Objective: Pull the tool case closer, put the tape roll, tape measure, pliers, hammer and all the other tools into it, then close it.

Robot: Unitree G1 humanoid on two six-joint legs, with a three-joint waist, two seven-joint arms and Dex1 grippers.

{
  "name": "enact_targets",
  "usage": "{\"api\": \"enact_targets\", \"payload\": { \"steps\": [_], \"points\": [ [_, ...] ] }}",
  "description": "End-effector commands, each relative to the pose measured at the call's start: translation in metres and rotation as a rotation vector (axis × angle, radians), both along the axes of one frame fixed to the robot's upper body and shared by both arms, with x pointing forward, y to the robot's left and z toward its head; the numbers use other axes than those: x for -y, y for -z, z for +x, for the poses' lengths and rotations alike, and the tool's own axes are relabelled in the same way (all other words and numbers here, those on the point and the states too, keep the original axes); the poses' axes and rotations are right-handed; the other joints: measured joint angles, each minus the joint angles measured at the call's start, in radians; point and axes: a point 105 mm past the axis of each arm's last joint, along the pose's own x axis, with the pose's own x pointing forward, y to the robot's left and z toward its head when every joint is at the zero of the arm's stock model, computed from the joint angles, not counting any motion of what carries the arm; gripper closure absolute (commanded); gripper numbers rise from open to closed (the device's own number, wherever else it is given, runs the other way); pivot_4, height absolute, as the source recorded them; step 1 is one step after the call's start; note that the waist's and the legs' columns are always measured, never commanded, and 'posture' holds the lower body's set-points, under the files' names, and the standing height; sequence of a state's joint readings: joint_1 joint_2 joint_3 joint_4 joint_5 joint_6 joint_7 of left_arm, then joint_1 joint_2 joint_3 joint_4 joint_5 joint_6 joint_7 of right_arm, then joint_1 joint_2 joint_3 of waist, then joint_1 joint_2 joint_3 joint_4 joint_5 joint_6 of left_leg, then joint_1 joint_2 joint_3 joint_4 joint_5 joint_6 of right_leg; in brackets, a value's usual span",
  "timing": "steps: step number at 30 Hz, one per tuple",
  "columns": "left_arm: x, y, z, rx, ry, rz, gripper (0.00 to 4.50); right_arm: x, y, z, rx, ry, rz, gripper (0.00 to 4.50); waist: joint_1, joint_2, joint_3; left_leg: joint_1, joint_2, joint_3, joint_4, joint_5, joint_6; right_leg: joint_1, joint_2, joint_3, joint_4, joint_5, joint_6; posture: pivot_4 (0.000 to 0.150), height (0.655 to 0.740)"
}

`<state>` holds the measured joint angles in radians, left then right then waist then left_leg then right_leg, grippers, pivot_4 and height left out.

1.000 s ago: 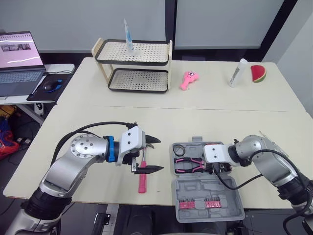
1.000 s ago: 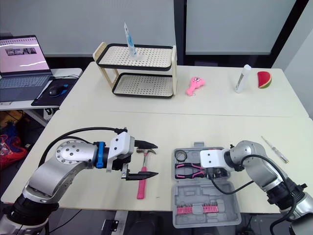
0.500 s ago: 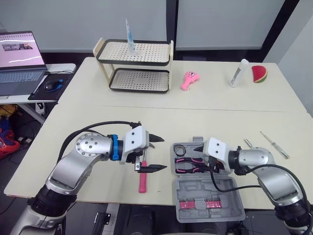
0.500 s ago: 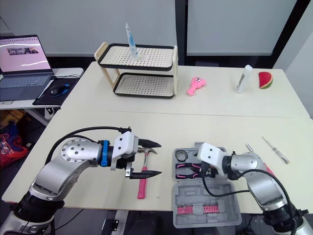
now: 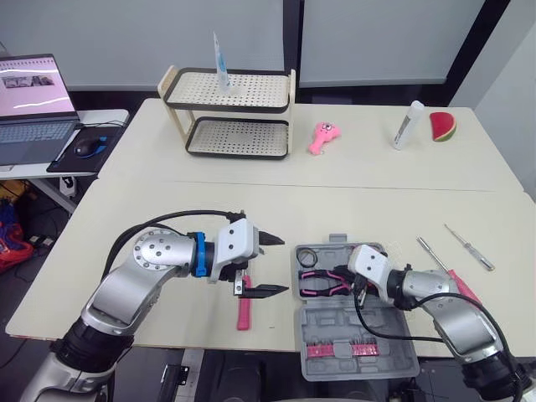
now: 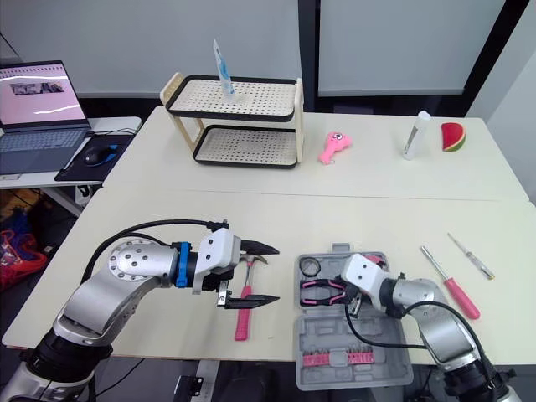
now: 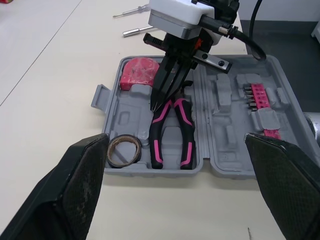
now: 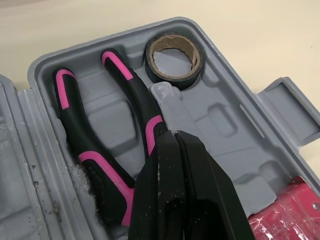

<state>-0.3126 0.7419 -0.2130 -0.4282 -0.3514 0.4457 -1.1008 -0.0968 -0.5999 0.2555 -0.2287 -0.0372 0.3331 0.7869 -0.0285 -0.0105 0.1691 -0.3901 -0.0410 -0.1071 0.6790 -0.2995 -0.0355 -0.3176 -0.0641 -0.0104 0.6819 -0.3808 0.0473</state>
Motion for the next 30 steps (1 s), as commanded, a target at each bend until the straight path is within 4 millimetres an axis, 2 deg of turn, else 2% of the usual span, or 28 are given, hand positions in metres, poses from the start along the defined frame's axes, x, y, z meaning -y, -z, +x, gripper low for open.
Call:
{"api": "enact_targets", "payload": {
  "steps": [1, 8, 13, 16, 19, 23, 24, 26, 30],
  "points": [
    [0.004, -0.005, -0.006, 0.018, 0.022, -0.010, 0.00, 0.002, 0.018, -0.009, -0.054, -0.004, -0.031, 4.48, 0.000, 0.000, -0.001, 0.000, 0.000, 0.000, 0.000, 0.000, 0.000, 0.000, 0.000, 0.000, 0.000, 0.000, 0.000, 0.150, 0.7400],
    [0.004, -0.004, -0.005, 0.009, 0.007, -0.013, 0.00, 0.014, 0.039, -0.010, -0.099, 0.060, -0.059, 4.48, 0.000, 0.000, -0.002, 0.003, 0.000, 0.000, 0.000, 0.000, 0.000, 0.003, 0.000, 0.000, 0.000, 0.000, 0.000, 0.150, 0.7400],
    [0.005, -0.005, -0.004, 0.010, 0.002, -0.019, 0.00, 0.013, 0.039, -0.005, -0.116, 0.112, -0.010, 4.48, 0.000, -0.002, -0.004, 0.011, 0.000, 0.000, -0.002, 0.000, 0.000, 0.010, 0.000, 0.001, -0.001, 0.000, 0.000, 0.150, 0.7400],
    [0.002, -0.007, 0.002, 0.024, -0.017, -0.037, 0.00, 0.008, 0.019, 0.004, -0.063, 0.127, 0.058, 4.48, -0.001, -0.002, -0.005, 0.012, 0.000, -0.001, -0.002, 0.000, 0.000, 0.011, 0.001, 0.001, -0.001, 0.000, 0.000, 0.150, 0.7400],
    [-0.007, -0.018, 0.013, 0.035, -0.080, -0.086, 0.00, 0.000, -0.019, 0.010, 0.036, 0.096, 0.146, 4.48, 0.000, -0.001, -0.004, 0.012, 0.000, 0.000, -0.002, 0.000, 0.000, 0.010, 0.001, 0.001, -0.001, 0.000, 0.000, 0.150, 0.7400],
    [-0.041, -0.031, 0.024, 0.010, -0.166, -0.125, 0.00, -0.005, -0.076, 0.002, 0.121, 0.003, 0.226, 4.48, -0.003, 0.000, -0.003, 0.008, 0.000, 0.000, -0.002, 0.000, 0.000, 0.005, 0.001, 0.002, 0.000, 0.000, 0.000, 0.150, 0.7400],
    [-0.052, -0.032, 0.025, -0.001, -0.182, -0.120, 0.00, 0.000, -0.088, -0.002, 0.124, -0.010, 0.231, 4.48, -0.003, 0.001, -0.003, 0.008, 0.000, 0.000, -0.002, 0.000, 0.000, 0.005, 0.001, 0.002, 0.000, 0.000, 0.000, 0.150, 0.7400],
    [-0.073, -0.036, 0.027, -0.017, -0.220, -0.113, 0.00, 0.012, -0.103, -0.010, 0.106, -0.029, 0.223, 4.09, -0.001, 0.001, -0.003, 0.008, 0.000, 0.000, -0.002, 0.000, 0.000, 0.005, 0.001, 0.001, -0.001, 0.000, 0.000, 0.150, 0.7400],
    [-0.120, -0.043, 0.023, -0.069, -0.333, -0.084, 0.00, 0.060, -0.128, -0.035, 0.044, -0.024, 0.149, 3.38, 0.008, 0.001, -0.002, 0.007, 0.000, -0.001, -0.003, 0.000, 0.000, 0.006, -0.001, 0.000, -0.002, 0.000, 0.000, 0.150, 0.7400]
  ]
}}
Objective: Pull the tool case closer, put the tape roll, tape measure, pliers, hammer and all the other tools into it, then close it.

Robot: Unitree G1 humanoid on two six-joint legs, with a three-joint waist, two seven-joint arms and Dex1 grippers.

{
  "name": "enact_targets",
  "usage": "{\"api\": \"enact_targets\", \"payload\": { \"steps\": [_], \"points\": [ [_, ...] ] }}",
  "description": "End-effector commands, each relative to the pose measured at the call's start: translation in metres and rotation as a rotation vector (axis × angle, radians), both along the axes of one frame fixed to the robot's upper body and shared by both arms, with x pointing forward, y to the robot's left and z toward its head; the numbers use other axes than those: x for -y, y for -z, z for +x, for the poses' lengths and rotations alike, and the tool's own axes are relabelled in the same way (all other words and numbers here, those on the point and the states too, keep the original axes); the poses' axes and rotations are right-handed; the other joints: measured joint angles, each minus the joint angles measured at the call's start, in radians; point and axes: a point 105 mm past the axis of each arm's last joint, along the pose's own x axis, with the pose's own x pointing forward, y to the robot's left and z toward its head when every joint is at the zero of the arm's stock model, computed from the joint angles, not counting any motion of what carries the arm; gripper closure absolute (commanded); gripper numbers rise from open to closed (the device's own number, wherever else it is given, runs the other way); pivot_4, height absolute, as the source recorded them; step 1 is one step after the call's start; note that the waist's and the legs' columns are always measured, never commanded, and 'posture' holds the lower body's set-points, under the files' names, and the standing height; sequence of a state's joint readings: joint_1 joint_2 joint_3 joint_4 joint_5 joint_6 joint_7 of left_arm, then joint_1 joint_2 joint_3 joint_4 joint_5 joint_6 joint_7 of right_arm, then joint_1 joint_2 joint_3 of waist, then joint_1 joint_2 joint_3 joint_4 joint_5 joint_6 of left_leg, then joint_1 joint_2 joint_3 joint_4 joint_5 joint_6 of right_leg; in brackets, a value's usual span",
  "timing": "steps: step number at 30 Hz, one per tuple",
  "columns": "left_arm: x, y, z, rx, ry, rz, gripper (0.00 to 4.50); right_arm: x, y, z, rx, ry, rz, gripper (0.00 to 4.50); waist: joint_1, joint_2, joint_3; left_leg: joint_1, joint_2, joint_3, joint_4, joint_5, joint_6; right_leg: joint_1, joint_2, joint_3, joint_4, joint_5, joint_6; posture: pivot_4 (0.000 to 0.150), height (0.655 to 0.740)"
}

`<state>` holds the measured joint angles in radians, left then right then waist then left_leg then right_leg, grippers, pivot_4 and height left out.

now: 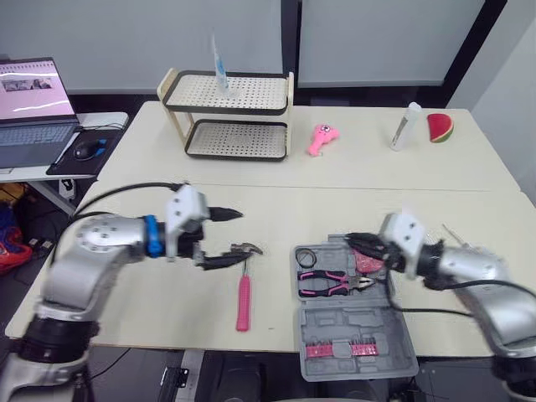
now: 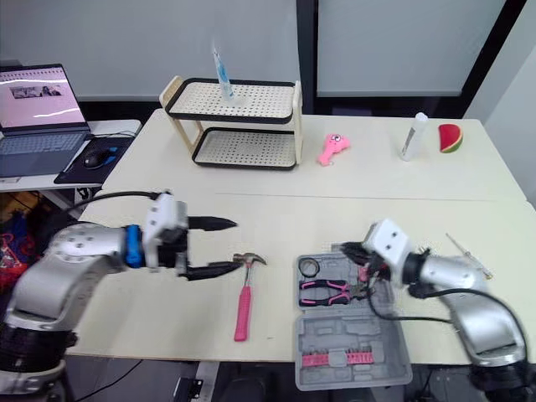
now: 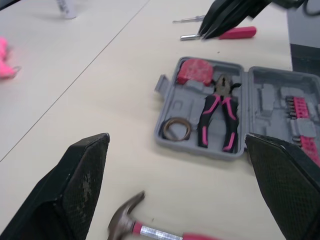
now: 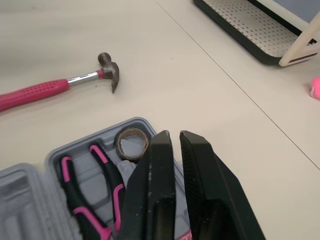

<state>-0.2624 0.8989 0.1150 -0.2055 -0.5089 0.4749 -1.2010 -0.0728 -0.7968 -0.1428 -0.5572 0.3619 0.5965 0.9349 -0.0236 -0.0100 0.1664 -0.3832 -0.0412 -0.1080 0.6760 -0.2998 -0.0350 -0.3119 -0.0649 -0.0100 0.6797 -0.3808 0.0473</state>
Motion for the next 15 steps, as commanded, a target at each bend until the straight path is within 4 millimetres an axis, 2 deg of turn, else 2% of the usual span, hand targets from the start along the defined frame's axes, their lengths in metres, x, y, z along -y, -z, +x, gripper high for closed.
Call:
{"api": "enact_targets", "payload": {
  "steps": [1, 4, 9, 11, 13, 15],
  "points": [
    [-0.035, -0.014, -0.005, -0.005, -0.080, -0.010, 0.00, 0.034, -0.028, -0.022, -0.025, -0.010, -0.036, 3.19, 0.006, 0.001, 0.001, 0.000, -0.001, 0.000, 0.000, 0.000, 0.000, 0.000, -0.001, 0.000, 0.000, 0.000, 0.000, 0.150, 0.7400],
    [-0.070, -0.009, -0.015, -0.051, -0.185, 0.019, 0.00, 0.077, -0.041, -0.034, -0.066, 0.077, -0.104, 2.50, 0.006, 0.001, 0.001, 0.000, 0.000, 0.001, 0.000, -0.002, 0.004, 0.000, -0.004, 0.000, 0.000, 0.000, 0.000, 0.150, 0.7400],
    [-0.117, 0.004, -0.024, -0.072, -0.380, 0.027, 0.00, 0.146, -0.050, -0.043, -0.005, 0.304, -0.186, 1.32, 0.004, 0.001, 0.001, 0.002, 0.000, 0.001, -0.001, -0.003, 0.006, 0.001, -0.004, 0.000, 0.000, 0.000, 0.000, 0.150, 0.7400],
    [-0.134, 0.012, -0.026, -0.068, -0.459, 0.037, 0.00, 0.175, -0.043, -0.049, 0.008, 0.418, -0.198, 0.79, 0.000, 0.001, 0.001, 0.002, 0.000, 0.001, -0.001, -0.003, 0.006, 0.001, -0.005, 0.000, 0.000, 0.000, 0.000, 0.150, 0.7400],
    [-0.142, 0.018, -0.028, -0.070, -0.490, 0.042, 0.00, 0.199, -0.033, -0.055, 0.005, 0.503, -0.205, 0.17, -0.001, 0.001, 0.001, 0.002, 0.000, 0.001, -0.001, -0.003, 0.006, 0.001, -0.005, 0.000, 0.000, 0.000, 0.000, 0.150, 0.7400],
    [-0.145, 0.021, -0.029, -0.068, -0.498, 0.051, 0.00, 0.213, -0.026, -0.059, -0.003, 0.534, -0.219, 0.05, -0.002, 0.001, 0.001, 0.002, 0.000, 0.002, -0.001, -0.003, 0.006, 0.001, -0.006, 0.001, 0.000, 0.000, 0.000, 0.150, 0.7400]
  ]
}}
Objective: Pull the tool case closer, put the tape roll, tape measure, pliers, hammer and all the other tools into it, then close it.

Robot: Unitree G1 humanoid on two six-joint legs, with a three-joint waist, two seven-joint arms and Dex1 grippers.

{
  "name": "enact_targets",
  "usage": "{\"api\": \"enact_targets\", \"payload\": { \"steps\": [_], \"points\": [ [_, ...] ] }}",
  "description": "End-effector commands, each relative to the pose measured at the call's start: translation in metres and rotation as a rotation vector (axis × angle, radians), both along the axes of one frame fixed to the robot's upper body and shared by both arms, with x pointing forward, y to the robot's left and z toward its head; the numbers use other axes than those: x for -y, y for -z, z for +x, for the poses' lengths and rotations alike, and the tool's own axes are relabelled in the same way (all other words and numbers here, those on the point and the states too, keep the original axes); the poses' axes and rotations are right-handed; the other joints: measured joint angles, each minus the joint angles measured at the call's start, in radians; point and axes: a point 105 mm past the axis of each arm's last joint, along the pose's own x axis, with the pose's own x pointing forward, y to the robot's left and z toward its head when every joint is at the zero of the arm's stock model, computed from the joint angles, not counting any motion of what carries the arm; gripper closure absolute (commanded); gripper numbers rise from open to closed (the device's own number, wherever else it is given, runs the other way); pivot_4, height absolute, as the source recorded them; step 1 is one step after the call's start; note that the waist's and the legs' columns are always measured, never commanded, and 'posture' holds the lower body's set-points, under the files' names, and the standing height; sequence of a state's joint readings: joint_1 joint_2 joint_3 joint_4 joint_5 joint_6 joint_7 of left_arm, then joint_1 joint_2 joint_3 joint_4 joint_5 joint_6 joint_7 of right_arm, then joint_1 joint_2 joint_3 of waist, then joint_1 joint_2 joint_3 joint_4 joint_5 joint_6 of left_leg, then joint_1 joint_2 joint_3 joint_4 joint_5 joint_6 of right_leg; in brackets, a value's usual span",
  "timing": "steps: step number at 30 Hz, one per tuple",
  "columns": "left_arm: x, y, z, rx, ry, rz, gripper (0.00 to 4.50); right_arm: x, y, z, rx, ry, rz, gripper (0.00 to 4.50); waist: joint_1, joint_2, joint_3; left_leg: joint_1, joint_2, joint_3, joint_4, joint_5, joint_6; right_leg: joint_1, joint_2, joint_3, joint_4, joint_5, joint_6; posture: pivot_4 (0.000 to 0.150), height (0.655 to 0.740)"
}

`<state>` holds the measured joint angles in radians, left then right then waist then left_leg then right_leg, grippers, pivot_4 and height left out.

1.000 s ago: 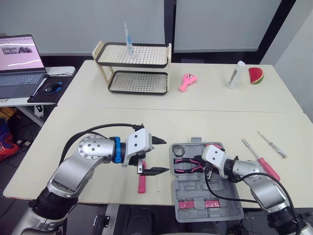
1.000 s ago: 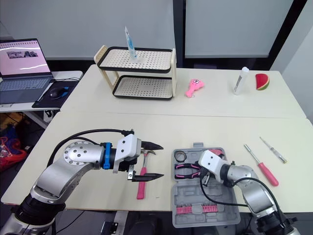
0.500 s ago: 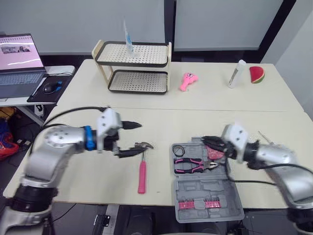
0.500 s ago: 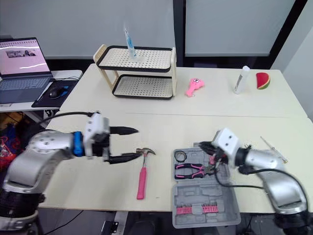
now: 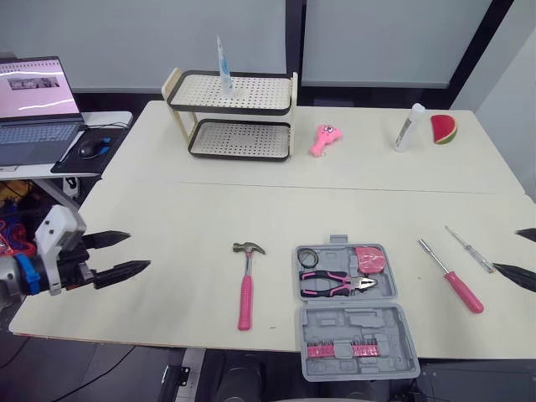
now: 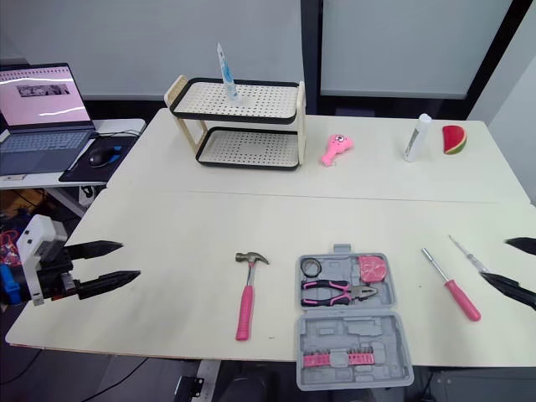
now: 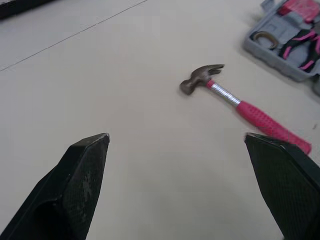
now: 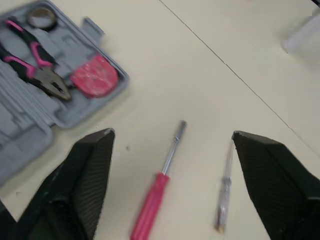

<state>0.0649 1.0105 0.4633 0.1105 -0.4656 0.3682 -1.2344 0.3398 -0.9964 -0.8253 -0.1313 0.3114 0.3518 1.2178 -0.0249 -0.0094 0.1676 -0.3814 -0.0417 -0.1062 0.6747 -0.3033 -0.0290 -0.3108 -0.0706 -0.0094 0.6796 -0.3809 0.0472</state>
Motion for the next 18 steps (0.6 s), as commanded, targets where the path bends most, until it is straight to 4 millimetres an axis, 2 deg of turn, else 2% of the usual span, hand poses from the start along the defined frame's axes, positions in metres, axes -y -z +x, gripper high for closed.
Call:
{"api": "enact_targets", "payload": {
  "steps": [1, 4, 9, 15, 18],
  "points": [
    [-0.009, -0.008, -0.001, 0.052, -0.018, 0.035, 0.00, 0.024, -0.002, -0.007, 0.041, 0.052, -0.053, 0.05, -0.001, 0.000, 0.000, 0.000, 0.000, 0.000, 0.000, 0.000, 0.000, 0.000, 0.000, 0.000, 0.000, 0.000, 0.000, 0.150, 0.7400],
    [-0.012, -0.009, -0.003, 0.051, -0.020, 0.046, 0.00, 0.031, 0.001, -0.009, 0.037, 0.061, -0.055, 0.05, -0.004, 0.001, 0.000, 0.000, 0.001, 0.000, -0.001, 0.000, 0.000, -0.001, 0.000, 0.000, 0.000, 0.000, 0.000, 0.150, 0.7400],
    [-0.010, -0.007, -0.005, 0.053, -0.022, 0.060, 0.00, 0.030, 0.003, -0.007, 0.044, 0.048, -0.064, 0.05, -0.009, 0.001, 0.000, 0.002, 0.001, 0.002, -0.002, 0.000, 0.000, -0.001, 0.000, 0.002, 0.000, 0.000, 0.000, 0.150, 0.7400],
    [-0.001, -0.004, 0.001, 0.076, -0.037, 0.042, 0.00, 0.015, 0.006, 0.001, 0.043, 0.014, -0.040, 0.05, -0.005, 0.001, 0.000, 0.001, 0.001, 0.002, -0.002, 0.000, 0.000, 0.000, 0.000, 0.002, 0.000, 0.000, 0.000, 0.150, 0.7400],
    [0.006, -0.004, 0.007, 0.102, -0.056, 0.019, 0.00, -0.004, 0.006, 0.012, 0.051, -0.038, -0.015, 0.05, -0.005, 0.001, 0.000, 0.001, 0.001, 0.002, -0.002, 0.000, 0.000, 0.000, 0.000, 0.001, 0.000, 0.000, 0.000, 0.150, 0.7400]
  ]
}}
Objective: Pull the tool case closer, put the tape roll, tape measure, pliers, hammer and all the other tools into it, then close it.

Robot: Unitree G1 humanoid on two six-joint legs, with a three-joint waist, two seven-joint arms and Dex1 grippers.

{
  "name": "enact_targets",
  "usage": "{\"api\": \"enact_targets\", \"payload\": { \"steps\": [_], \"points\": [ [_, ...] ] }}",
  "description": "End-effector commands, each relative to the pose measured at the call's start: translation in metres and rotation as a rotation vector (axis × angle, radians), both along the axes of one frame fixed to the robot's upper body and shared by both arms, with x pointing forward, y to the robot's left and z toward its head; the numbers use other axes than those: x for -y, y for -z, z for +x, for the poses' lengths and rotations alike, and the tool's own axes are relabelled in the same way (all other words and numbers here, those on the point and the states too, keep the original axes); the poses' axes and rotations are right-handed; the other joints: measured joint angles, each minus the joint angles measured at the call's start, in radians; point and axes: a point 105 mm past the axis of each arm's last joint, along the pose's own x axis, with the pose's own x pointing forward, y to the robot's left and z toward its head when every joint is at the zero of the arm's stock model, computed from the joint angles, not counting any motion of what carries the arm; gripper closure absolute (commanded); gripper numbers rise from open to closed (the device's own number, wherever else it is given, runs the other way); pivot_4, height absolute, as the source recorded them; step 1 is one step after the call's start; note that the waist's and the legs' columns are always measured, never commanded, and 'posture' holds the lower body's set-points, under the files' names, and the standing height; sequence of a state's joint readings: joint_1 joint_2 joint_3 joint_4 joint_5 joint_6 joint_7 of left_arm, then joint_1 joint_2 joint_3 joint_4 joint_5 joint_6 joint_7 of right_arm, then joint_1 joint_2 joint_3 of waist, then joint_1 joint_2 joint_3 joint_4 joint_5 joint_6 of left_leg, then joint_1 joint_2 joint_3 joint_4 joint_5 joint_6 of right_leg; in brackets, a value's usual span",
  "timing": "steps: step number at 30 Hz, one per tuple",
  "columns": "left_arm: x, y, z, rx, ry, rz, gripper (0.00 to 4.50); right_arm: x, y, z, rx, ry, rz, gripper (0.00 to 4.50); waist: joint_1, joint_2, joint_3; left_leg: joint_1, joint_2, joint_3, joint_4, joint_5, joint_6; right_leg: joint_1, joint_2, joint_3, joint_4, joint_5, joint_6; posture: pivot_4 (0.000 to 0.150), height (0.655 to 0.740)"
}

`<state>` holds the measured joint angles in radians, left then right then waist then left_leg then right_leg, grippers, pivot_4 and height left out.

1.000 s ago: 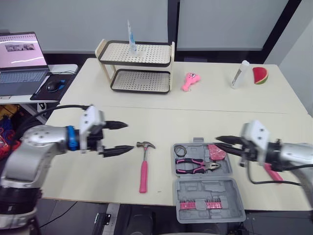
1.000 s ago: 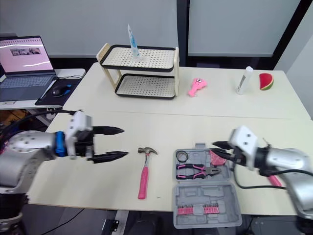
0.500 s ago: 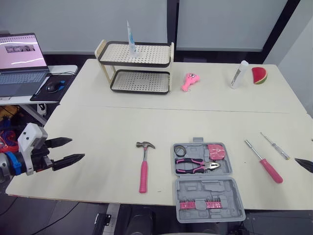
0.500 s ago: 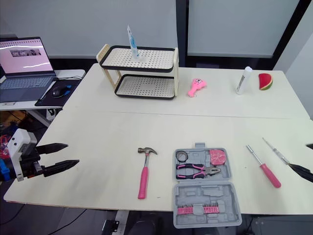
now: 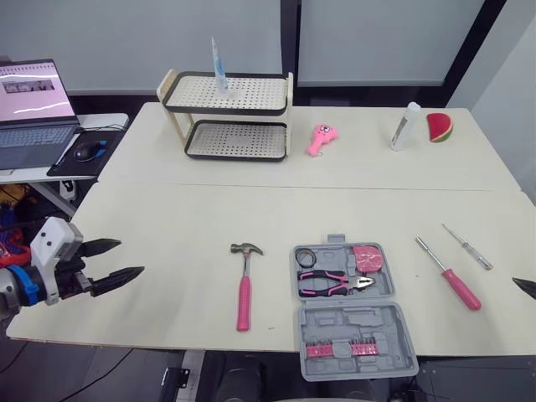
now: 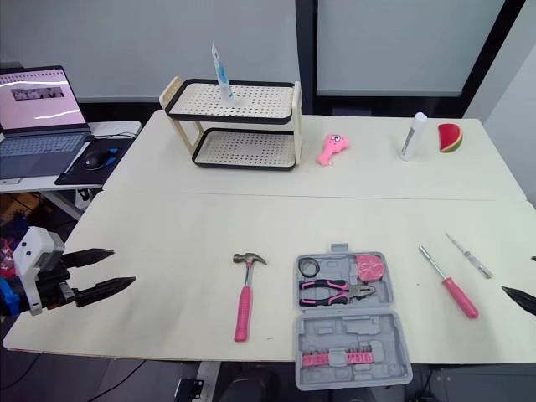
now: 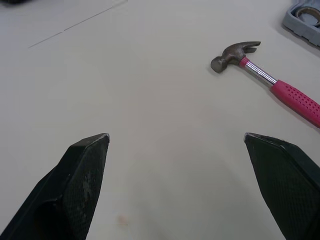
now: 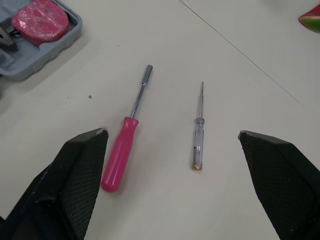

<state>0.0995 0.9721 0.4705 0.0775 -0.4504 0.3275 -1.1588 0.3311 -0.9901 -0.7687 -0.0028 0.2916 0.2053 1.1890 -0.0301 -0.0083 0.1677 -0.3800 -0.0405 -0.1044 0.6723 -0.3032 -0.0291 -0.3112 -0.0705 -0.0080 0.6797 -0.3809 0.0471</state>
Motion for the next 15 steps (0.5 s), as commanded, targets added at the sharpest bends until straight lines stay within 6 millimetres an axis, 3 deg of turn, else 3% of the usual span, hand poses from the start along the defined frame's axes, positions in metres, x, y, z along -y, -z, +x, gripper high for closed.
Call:
{"api": "enact_targets", "payload": {
  "steps": [1, 4, 7, 11, 15],
  "points": [
    [0.008, -0.011, 0.009, 0.070, -0.023, -0.019, 0.00, -0.026, -0.010, 0.015, 0.047, -0.071, 0.016, 0.05, -0.001, 0.000, 0.000, 0.000, 0.000, 0.000, 0.000, 0.000, 0.000, 0.000, 0.000, 0.000, 0.000, 0.000, 0.000, 0.150, 0.7400],
    [0.013, -0.013, 0.016, 0.114, -0.065, -0.041, 0.00, -0.060, -0.019, 0.035, 0.093, -0.139, 0.079, 0.05, -0.002, 0.000, 0.000, 0.000, 0.000, 0.000, 0.000, 0.000, 0.000, 0.000, 0.000, 0.000, 0.000, 0.000, 0.000, 0.150, 0.7400],
    [0.015, -0.010, 0.019, 0.136, -0.095, -0.049, 0.00, -0.075, -0.022, 0.046, 0.126, -0.155, 0.110, 0.05, 0.000, 0.000, 0.000, 0.000, 0.000, 0.000, 0.001, 0.002, -0.003, 0.000, 0.000, 0.000, 0.000, 0.000, 0.000, 0.150, 0.7400],
    [0.012, -0.014, 0.028, 0.201, -0.207, -0.094, 0.00, -0.072, -0.024, 0.057, 0.204, -0.089, 0.134, 0.05, 0.009, 0.000, 0.000, -0.002, -0.001, 0.000, 0.002, 0.002, -0.004, 0.000, 0.000, -0.001, -0.001, 0.000, 0.000, 0.150, 0.7400],
    [0.012, -0.003, 0.041, 0.268, -0.338, -0.134, 0.00, -0.051, -0.016, 0.061, 0.323, 0.094, 0.167, 0.05, 0.019, -0.001, 0.000, -0.002, -0.001, -0.001, 0.003, 0.002, -0.004, 0.000, 0.000, -0.002, 0.000, 0.000, 0.000, 0.150, 0.7400]
  ]
}}
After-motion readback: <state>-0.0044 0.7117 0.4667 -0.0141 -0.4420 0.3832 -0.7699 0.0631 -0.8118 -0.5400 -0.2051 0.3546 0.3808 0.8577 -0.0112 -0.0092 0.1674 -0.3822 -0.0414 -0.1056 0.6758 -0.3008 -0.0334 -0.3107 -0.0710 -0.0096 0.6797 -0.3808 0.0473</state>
